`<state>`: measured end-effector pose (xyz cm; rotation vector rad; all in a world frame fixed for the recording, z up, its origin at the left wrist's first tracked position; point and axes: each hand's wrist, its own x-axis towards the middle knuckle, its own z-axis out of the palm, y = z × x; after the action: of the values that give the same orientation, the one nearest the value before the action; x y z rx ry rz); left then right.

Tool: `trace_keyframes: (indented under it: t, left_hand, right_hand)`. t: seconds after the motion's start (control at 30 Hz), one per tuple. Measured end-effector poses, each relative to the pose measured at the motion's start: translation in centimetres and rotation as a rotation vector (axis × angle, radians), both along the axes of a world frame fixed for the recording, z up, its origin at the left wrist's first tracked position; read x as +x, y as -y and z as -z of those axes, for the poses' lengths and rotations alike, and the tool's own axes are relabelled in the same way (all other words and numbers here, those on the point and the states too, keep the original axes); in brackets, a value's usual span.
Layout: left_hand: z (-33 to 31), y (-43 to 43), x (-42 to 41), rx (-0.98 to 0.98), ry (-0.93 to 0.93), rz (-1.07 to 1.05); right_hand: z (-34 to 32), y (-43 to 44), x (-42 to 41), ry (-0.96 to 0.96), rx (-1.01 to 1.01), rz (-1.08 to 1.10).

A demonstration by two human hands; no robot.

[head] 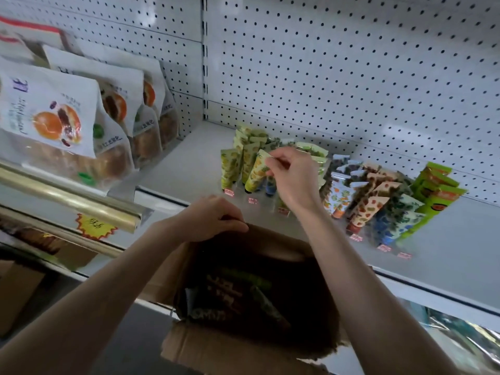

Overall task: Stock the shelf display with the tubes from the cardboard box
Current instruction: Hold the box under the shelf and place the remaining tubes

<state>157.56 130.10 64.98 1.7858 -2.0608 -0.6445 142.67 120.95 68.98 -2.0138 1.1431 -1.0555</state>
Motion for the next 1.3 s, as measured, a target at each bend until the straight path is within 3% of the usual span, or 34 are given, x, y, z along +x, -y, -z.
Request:
trace_keyframes:
  t: [0.9, 1.3]
  left_hand:
    - [0.9, 1.5, 2.8, 0.042, -0.091, 0.085]
    - [0.6, 1.3, 2.3, 0.042, -0.090, 0.083]
  right_hand:
    - [1.0, 1.1, 4.2, -0.150, 0.060, 0.024]
    - [0.6, 0.8, 3.9, -0.109, 0.062, 0.013]
